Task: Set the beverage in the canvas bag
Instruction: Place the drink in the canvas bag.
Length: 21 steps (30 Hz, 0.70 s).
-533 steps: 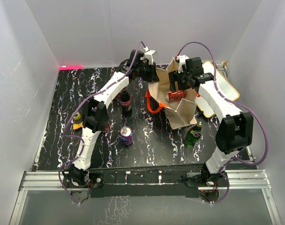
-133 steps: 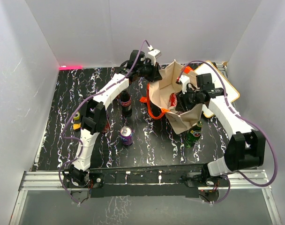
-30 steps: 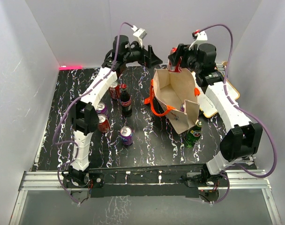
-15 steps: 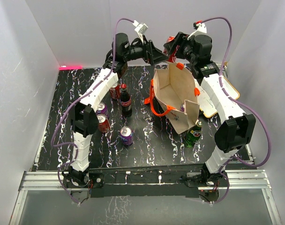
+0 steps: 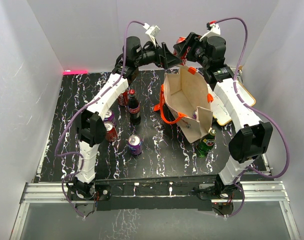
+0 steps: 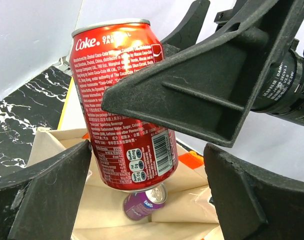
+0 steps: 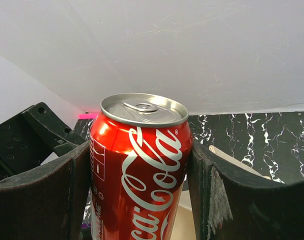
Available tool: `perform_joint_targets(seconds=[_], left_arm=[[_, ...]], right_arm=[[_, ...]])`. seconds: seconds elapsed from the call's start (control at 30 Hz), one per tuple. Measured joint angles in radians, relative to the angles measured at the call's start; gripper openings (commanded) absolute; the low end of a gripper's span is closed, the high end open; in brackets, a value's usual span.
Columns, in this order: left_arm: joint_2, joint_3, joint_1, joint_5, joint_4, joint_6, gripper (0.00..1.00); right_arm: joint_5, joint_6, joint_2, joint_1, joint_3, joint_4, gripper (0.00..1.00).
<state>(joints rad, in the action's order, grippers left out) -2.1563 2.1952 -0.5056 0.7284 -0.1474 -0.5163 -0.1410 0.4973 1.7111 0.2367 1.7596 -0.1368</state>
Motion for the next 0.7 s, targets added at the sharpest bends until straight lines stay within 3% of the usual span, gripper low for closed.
perform_joint_targets(seconds=[0.4,0.57,0.7], left_arm=[[0.000,-0.001,-0.009,-0.026,0.005,-0.005,0.97],[0.000,-0.026,-0.017,-0.017,-0.021,-0.034,0.87],[0.000,-0.049,-0.024,-0.008,-0.040,-0.048,0.73]], right_arm=[[-0.036,0.020,0.000,0.009,0.000,0.031,0.08],[-0.059,0.030,0.000,0.013,-0.002,0.063,0.08],[-0.070,0.032,-0.001,0.018,-0.003,0.069,0.08]])
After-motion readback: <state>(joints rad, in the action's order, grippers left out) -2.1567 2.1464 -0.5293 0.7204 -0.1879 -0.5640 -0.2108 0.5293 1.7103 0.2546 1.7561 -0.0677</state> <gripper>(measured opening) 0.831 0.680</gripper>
